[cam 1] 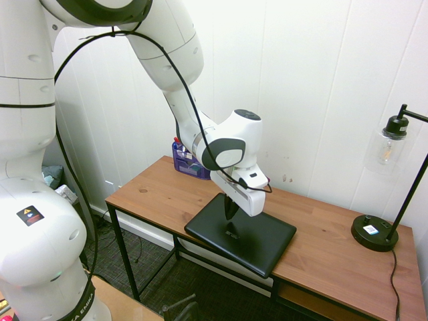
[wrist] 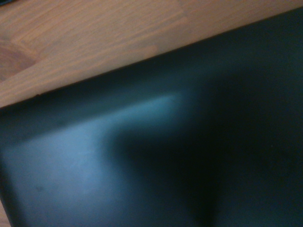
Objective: Close the laptop lid
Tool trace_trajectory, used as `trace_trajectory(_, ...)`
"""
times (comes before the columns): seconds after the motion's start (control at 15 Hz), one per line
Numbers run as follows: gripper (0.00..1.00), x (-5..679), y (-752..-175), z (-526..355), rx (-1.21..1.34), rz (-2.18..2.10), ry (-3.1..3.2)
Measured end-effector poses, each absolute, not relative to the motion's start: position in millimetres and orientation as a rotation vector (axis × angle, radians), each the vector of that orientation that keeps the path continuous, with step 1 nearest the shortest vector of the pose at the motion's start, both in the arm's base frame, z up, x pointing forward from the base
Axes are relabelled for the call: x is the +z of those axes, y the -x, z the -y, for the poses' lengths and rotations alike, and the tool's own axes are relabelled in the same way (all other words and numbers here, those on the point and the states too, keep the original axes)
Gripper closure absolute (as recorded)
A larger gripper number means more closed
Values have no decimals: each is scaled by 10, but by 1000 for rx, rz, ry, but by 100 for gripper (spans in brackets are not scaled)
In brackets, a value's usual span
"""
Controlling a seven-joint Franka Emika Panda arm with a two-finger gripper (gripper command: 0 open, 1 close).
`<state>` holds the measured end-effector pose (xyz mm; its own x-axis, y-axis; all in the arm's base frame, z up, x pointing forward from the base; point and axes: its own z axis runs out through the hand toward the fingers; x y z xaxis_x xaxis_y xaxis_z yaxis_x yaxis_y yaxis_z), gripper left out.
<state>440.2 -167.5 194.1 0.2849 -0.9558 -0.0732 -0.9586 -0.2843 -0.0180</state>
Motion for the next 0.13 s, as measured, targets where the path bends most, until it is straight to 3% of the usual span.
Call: trace_trajectory(0.13, 100, 1943, -4396, 1687, 68, -1847, 2456)
